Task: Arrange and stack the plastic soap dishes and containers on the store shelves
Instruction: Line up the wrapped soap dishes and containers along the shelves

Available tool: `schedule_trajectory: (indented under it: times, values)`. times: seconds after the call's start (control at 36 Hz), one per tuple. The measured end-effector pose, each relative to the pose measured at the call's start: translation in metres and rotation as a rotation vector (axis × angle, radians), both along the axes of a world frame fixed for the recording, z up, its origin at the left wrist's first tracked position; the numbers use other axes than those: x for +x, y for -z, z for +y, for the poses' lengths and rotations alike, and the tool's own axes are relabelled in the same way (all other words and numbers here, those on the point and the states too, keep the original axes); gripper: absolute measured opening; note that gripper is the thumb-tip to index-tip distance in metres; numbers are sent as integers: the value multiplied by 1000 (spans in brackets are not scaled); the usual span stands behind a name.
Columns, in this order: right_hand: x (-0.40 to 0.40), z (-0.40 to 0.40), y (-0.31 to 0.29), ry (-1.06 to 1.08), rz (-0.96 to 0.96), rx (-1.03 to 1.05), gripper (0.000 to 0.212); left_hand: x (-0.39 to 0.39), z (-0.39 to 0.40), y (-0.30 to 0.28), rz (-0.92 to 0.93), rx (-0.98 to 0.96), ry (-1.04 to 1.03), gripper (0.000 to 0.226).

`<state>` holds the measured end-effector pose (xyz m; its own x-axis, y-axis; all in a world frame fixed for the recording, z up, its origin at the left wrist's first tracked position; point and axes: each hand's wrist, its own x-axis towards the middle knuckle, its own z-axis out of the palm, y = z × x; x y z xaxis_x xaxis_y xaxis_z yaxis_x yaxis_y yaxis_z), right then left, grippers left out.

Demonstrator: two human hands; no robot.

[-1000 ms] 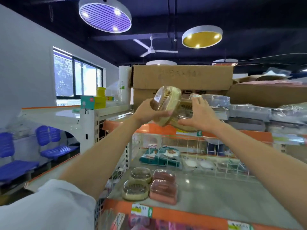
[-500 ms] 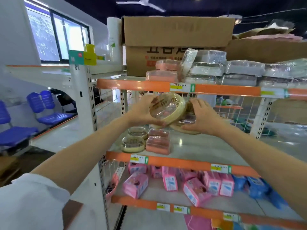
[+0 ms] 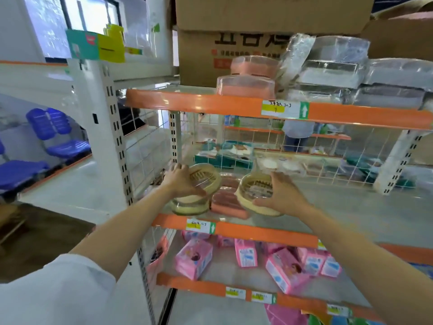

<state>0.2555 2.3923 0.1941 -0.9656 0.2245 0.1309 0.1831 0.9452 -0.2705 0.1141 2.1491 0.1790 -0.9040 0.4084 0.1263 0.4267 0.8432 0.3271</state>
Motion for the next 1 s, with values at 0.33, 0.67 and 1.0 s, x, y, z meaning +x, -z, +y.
schedule_trajectory:
  times: [0.33, 0.67, 1.0]
  values:
    - [-116, -4, 37, 76, -54, -44, 99, -96, 21, 34, -16, -110, -53, 106]
    - [-188, 7, 54, 185, -97, -57, 98, -158, 30, 44, -123, -51, 16, 93]
    - [-214, 27, 49, -69, -316, -112, 104, -182, 45, 40, -125, -304, 207, 93]
